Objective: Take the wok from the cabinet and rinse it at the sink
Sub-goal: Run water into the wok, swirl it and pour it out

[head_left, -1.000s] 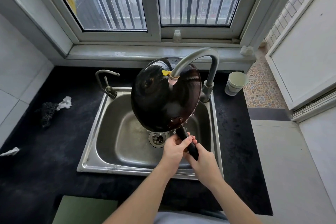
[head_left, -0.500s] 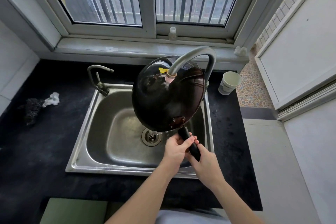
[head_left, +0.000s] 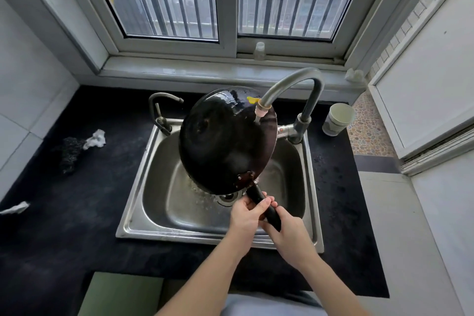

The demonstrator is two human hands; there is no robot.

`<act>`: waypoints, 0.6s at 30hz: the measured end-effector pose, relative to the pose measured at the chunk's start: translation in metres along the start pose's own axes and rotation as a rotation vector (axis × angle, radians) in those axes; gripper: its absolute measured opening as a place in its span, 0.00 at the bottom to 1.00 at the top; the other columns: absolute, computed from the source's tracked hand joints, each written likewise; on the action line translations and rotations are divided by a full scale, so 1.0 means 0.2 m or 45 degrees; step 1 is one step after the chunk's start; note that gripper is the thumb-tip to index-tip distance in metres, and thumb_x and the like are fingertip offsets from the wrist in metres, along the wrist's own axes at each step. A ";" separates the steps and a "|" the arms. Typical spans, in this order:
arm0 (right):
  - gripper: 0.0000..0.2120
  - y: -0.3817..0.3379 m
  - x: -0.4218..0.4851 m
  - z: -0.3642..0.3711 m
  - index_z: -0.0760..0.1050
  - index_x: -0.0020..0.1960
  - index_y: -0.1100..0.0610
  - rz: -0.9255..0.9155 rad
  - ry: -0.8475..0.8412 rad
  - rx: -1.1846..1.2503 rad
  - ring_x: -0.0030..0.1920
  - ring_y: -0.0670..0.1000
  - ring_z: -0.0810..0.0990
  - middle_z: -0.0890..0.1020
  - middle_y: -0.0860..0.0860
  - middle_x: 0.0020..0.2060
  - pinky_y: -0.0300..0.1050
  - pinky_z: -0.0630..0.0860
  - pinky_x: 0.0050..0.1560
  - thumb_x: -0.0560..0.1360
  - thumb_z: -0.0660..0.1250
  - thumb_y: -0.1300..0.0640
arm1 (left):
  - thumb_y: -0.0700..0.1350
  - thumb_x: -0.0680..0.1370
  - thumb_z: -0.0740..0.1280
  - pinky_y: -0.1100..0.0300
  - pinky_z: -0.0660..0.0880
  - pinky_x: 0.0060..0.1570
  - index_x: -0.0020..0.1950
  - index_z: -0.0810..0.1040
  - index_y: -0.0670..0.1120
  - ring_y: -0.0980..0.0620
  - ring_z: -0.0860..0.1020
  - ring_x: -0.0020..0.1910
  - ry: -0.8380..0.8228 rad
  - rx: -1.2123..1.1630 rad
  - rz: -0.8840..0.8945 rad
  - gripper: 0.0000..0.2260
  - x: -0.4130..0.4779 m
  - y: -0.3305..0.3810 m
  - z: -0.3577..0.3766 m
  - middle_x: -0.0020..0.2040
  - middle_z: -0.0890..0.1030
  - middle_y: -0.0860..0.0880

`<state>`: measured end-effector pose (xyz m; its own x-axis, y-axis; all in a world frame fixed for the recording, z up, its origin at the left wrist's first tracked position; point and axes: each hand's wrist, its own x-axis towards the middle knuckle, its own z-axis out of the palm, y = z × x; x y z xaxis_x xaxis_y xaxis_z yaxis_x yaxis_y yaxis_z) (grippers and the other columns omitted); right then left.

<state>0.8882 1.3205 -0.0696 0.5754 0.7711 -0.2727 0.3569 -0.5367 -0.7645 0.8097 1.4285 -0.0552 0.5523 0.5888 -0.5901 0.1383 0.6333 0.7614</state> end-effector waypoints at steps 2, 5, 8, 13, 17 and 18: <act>0.13 -0.01 -0.02 0.02 0.76 0.60 0.50 -0.010 0.009 -0.013 0.41 0.44 0.84 0.85 0.42 0.43 0.45 0.82 0.44 0.77 0.71 0.50 | 0.36 0.77 0.69 0.42 0.75 0.63 0.55 0.79 0.40 0.43 0.83 0.55 0.000 -0.001 -0.006 0.07 -0.02 -0.01 -0.03 0.51 0.86 0.41; 0.14 -0.02 -0.06 0.06 0.76 0.61 0.50 -0.022 0.032 -0.027 0.43 0.45 0.84 0.86 0.42 0.44 0.46 0.82 0.45 0.76 0.71 0.49 | 0.36 0.78 0.69 0.43 0.76 0.62 0.55 0.79 0.40 0.43 0.84 0.55 -0.016 0.017 -0.011 0.07 -0.05 -0.01 -0.07 0.51 0.86 0.41; 0.14 -0.03 -0.11 0.10 0.77 0.60 0.50 0.009 0.042 -0.007 0.43 0.44 0.84 0.85 0.41 0.44 0.46 0.82 0.45 0.76 0.71 0.51 | 0.36 0.78 0.68 0.46 0.79 0.58 0.55 0.79 0.40 0.43 0.84 0.54 -0.041 0.033 -0.019 0.07 -0.09 -0.02 -0.09 0.50 0.86 0.42; 0.19 -0.05 -0.24 0.17 0.74 0.67 0.49 0.075 0.051 0.034 0.46 0.40 0.83 0.84 0.39 0.47 0.39 0.81 0.50 0.77 0.70 0.51 | 0.37 0.78 0.69 0.50 0.79 0.58 0.54 0.80 0.41 0.44 0.84 0.54 -0.090 0.087 -0.067 0.06 -0.17 -0.07 -0.15 0.50 0.86 0.43; 0.26 -0.06 -0.34 0.25 0.69 0.73 0.48 0.133 0.082 0.066 0.51 0.41 0.84 0.85 0.40 0.51 0.39 0.81 0.55 0.77 0.70 0.51 | 0.39 0.77 0.70 0.48 0.77 0.62 0.56 0.80 0.43 0.47 0.83 0.56 -0.107 0.169 -0.119 0.08 -0.23 -0.11 -0.22 0.52 0.86 0.45; 0.26 -0.06 -0.36 0.28 0.69 0.74 0.49 0.148 0.085 0.070 0.51 0.42 0.84 0.85 0.41 0.52 0.40 0.81 0.55 0.77 0.70 0.51 | 0.40 0.77 0.70 0.48 0.77 0.62 0.57 0.80 0.44 0.47 0.83 0.56 -0.110 0.194 -0.128 0.09 -0.24 -0.13 -0.24 0.52 0.86 0.46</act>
<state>0.8021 1.2909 -0.0728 0.6591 0.6791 -0.3232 0.2448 -0.6001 -0.7615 0.7400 1.4080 -0.0587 0.5972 0.4771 -0.6447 0.3154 0.5993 0.7357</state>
